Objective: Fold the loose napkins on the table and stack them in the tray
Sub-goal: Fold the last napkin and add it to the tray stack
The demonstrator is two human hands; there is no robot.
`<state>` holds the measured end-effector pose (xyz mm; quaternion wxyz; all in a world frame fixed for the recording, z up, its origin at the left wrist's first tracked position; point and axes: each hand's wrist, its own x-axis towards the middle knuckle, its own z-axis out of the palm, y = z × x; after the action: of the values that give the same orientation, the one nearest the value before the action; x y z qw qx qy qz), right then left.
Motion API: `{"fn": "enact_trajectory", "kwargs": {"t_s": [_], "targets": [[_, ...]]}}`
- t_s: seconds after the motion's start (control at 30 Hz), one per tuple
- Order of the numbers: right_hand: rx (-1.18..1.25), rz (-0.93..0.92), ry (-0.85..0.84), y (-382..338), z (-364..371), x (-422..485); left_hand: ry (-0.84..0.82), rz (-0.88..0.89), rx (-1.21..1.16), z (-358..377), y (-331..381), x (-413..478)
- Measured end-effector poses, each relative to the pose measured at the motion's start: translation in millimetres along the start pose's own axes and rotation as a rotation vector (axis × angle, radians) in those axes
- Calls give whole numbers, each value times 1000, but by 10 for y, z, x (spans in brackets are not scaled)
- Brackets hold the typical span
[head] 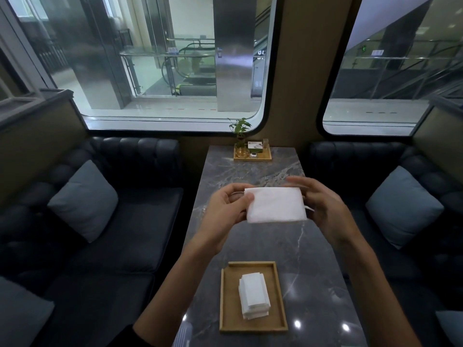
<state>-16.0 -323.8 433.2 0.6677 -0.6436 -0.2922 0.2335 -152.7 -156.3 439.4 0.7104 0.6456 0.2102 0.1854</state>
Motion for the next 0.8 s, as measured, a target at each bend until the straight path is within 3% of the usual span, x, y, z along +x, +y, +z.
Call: {"fn": "enact_trajectory", "kwargs": {"t_s": [0.1, 0.33, 0.53, 0.7, 0.8], "targets": [[0, 107, 39, 104, 186, -42, 4, 4, -6, -159, -75, -14], [-72, 32, 112, 376, 661, -106, -106, -111, -89, -577, -399, -88], [-228, 148, -184, 650, 742, -196, -250, -229, 129, -623, -926, -218], [-164, 286, -41, 852, 640, -259, -83, -250, 38, -427, -1378, -309], [-139, 457, -59, 1264, 471, -351, 13, -317, -51, -262, -1660, -337]]}}
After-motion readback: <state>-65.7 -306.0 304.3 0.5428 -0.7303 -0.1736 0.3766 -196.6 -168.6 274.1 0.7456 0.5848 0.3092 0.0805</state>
